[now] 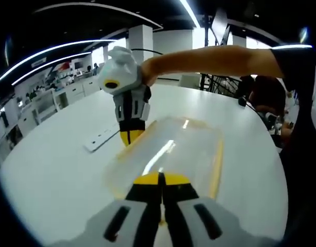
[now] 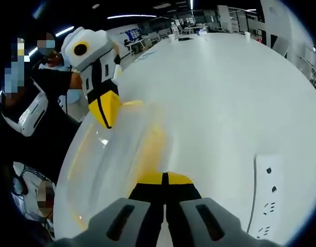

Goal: Snap each plastic latch of the storage box into its locked position after aligning the lid with the box until every specified latch is closed and the lid sits flush.

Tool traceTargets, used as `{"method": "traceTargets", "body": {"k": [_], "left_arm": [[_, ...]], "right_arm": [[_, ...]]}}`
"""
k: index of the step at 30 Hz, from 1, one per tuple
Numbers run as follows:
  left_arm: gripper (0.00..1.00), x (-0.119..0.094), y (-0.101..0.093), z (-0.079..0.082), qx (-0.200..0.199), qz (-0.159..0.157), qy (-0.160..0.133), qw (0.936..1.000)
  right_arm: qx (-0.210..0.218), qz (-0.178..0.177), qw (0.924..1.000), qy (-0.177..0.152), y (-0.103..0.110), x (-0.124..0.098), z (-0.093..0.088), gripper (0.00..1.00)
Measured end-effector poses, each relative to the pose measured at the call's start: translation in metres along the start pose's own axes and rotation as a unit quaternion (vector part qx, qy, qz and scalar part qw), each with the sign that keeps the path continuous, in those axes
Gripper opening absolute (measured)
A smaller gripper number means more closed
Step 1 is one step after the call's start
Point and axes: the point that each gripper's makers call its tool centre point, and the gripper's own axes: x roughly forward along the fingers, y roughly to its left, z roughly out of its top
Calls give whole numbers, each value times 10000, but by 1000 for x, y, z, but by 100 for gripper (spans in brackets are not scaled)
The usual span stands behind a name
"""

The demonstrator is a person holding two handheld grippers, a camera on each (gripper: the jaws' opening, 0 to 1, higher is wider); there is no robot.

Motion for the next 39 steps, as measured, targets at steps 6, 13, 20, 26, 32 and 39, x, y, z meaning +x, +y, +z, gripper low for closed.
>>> {"method": "traceTargets", "body": {"k": [6,13,20,26,32,39], "left_arm": [[0,-1,-3,-1,13,-24,43,10000],[0,1,-4,-1,48,18,95,9999],[0,2,-4,0,84,37,144,9999],[0,3,-3,0,22,19,59,10000],[0,4,-4,1,90,13,132,9999],[0,3,-3,0,66,11,102,9999]], "right_arm": [[-30,-85,10000,15,-2,3,2,0],[26,-35,10000,-28,-2,4,2,0],[133,135,9997,-173,-2,7,6,0],[194,125,9996,-174,-3,12,7,0],[341,-7,9991,-253,-4,18,7,0],[380,-104,9984,-402,-9,15,7,0]]}}
